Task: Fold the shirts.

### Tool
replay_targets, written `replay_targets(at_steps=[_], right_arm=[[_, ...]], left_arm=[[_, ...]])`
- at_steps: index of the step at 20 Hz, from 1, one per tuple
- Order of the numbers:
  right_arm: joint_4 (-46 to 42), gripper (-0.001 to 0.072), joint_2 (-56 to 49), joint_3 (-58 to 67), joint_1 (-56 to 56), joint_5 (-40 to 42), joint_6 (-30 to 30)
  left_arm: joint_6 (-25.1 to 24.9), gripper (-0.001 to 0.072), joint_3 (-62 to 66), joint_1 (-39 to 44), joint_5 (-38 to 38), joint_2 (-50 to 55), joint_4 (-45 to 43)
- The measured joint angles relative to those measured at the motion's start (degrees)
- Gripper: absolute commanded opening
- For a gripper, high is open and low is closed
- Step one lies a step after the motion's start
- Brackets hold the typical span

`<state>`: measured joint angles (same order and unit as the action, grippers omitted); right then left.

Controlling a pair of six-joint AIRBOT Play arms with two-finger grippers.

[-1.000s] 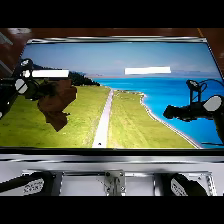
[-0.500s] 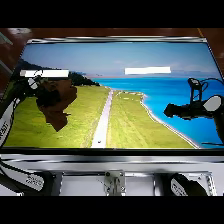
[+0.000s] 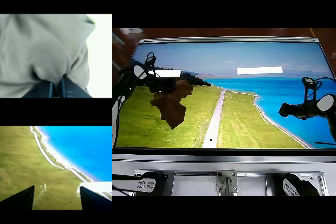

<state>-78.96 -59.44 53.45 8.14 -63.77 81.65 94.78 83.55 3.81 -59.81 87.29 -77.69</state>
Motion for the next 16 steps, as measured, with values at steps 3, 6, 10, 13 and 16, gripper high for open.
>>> replay_targets(at_steps=[3,6,10,13,16], right_arm=[[-1.2,0.0683,0.0,3.6,0.0,-4.3,-0.6],[-1.7,0.0683,0.0,7.3,0.0,-10.6,-1.4],[-2.0,0.0683,0.0,9.3,0.0,-18.7,-1.8],[-2.3,0.0683,0.0,9.8,0.0,-20.9,-2.4],[-2.5,0.0683,0.0,10.0,0.0,-19.3,-3.2]], left_arm=[[-2.1,0.0041,0.4,9.7,-3.3,-6.0,2.8],[-2.6,0.0042,0.2,21.6,-3.6,-7.6,6.0],[-1.1,0.0043,0.0,36.0,-0.5,-2.6,7.8],[0.0,0.0303,0.2,40.7,2.1,3.0,10.9],[0.6,0.0714,1.9,39.8,2.4,6.1,15.0]])
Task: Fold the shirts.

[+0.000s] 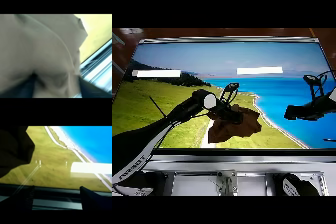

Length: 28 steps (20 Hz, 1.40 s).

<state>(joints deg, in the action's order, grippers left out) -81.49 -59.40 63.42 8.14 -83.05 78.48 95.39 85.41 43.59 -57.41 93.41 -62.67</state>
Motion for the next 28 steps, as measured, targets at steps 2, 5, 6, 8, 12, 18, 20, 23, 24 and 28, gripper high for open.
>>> replay_targets(at_steps=[2,5,6,8,12,18,20,23,24,28], right_arm=[[-0.3,0.0684,-0.2,0.1,0.1,1.7,-0.3],[-0.3,0.0684,-1.4,0.0,2.2,2.8,-1.4],[0.0,0.0684,-2.0,-0.2,3.8,3.0,-2.0],[2.7,0.0683,-3.2,-1.7,8.0,3.5,-2.9],[11.8,0.0683,-6.0,-8.5,16.3,4.4,-5.5],[20.5,0.0684,-11.8,-15.8,19.6,5.6,-8.2],[23.4,0.0684,-13.5,-16.5,19.9,6.1,-8.5],[26.8,0.0684,-15.5,-17.0,20.1,7.2,-8.7],[27.8,0.0683,-15.9,-17.1,20.1,7.3,-8.8],[29.7,0.0684,-16.8,-17.3,20.2,8.0,-8.8]], left_arm=[[0.2,0.0714,2.3,-3.6,-3.3,0.6,1.2],[-0.8,0.0713,4.8,-11.4,-12.3,-0.4,2.2],[-1.4,0.0714,4.9,-14.4,-15.6,-1.2,2.1],[-2.4,0.0714,3.0,-19.5,-20.2,-3.6,1.3],[-3.2,0.0714,-10.1,-26.3,-21.9,-8.9,0.4],[-4.9,0.0713,-30.9,-28.3,-10.9,-11.2,8.1],[-5.6,0.0713,-33.9,-27.9,-6.9,-10.7,11.0],[-6.2,0.0713,-35.9,-25.9,-2.5,-8.9,14.4],[-6.5,0.0712,-36.3,-25.1,-1.1,-8.2,15.5],[-6.9,0.0663,-36.8,-22.1,3.4,-5.7,20.9]])
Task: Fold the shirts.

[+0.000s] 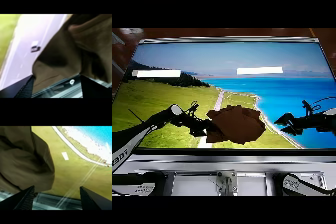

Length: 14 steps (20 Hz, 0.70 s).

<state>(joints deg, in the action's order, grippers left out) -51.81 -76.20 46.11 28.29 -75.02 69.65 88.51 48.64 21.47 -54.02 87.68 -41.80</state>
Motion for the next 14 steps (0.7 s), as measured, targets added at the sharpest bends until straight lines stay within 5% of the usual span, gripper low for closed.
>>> replay_targets(at_steps=[2,4,6,14], right_arm=[[0.5,0.0683,-0.1,0.0,0.0,0.0,0.1],[0.8,0.0683,-0.2,0.0,-0.1,0.0,0.5],[0.7,0.0683,-0.3,-0.1,-1.5,0.2,0.7],[1.7,0.0683,-5.0,-1.0,-12.8,6.2,3.0]], left_arm=[[-0.2,0.0491,-0.2,0.9,2.1,1.2,2.3],[-0.4,0.0183,-0.3,1.3,4.2,1.9,2.6],[-1.0,0.0043,-0.3,1.5,5.6,2.3,2.8],[-5.7,0.0043,0.3,1.7,4.5,1.1,3.1]])
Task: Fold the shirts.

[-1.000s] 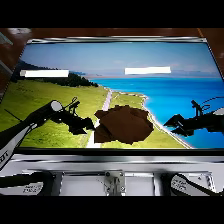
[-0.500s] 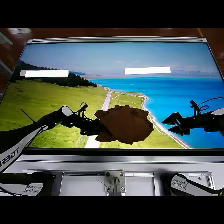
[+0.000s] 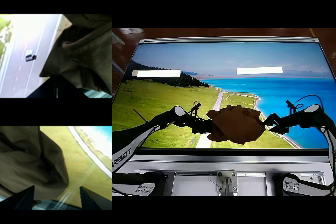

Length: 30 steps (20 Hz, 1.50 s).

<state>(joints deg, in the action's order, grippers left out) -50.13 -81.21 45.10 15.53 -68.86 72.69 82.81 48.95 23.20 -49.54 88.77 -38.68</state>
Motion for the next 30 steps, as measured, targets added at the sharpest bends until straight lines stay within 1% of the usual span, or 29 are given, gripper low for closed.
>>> replay_targets(at_steps=[2,3,4,5,8,11,14,17,18,20,23,26,28,30], right_arm=[[0.3,0.0680,-1.9,0.0,-2.3,1.2,0.7],[0.4,0.0508,-2.6,0.0,-3.3,2.1,1.2],[0.5,0.0226,-3.1,0.0,-4.0,2.8,1.7],[0.7,0.0077,-3.5,0.0,-4.7,3.5,2.2],[1.1,0.0076,-4.0,0.0,-5.6,3.8,2.9],[1.4,0.0076,-2.3,0.9,-6.1,2.1,1.0],[2.7,0.0075,3.3,4.8,-6.2,0.2,-2.1],[7.6,0.0075,11.5,12.8,-6.3,-0.5,-4.7],[9.5,0.0074,14.5,15.9,-6.3,0.0,-5.3],[12.8,0.0075,20.8,22.3,-6.3,3.9,-5.6],[14.4,0.0075,28.9,29.8,-6.3,10.5,-3.5],[12.3,0.0075,34.6,35.0,-6.3,13.3,-0.2],[10.3,0.0075,37.0,37.0,-6.3,13.0,1.6],[8.6,0.0075,38.3,38.0,-6.3,10.7,2.8]], left_arm=[[-0.6,0.0043,0.0,0.0,-0.5,-0.4,0.3],[-0.7,0.0042,0.1,0.0,-0.6,-0.5,0.4],[-1.0,0.0042,0.1,0.0,-0.6,-0.7,0.5],[-1.6,0.0042,0.1,0.0,-0.7,-0.8,0.6],[-3.0,0.0040,0.1,-0.2,-0.7,-1.3,0.6],[-3.7,0.0040,0.4,-0.8,0.6,-5.1,-1.9],[-4.0,0.0040,3.6,-2.0,1.6,-13.7,-6.7],[-4.3,0.0041,10.6,-3.5,3.5,-25.3,-9.6],[-4.7,0.0041,13.6,-4.1,4.9,-29.5,-10.4],[-5.4,0.0041,19.4,-5.1,8.8,-36.6,-11.3],[-5.9,0.0041,27.4,-6.8,13.4,-45.2,-14.9],[-5.6,0.0041,31.6,-8.7,15.0,-50.7,-19.4],[-4.4,0.0041,32.8,-10.2,13.2,-52.6,-22.1],[-3.5,0.0041,33.4,-11.8,8.9,-53.4,-24.8]])
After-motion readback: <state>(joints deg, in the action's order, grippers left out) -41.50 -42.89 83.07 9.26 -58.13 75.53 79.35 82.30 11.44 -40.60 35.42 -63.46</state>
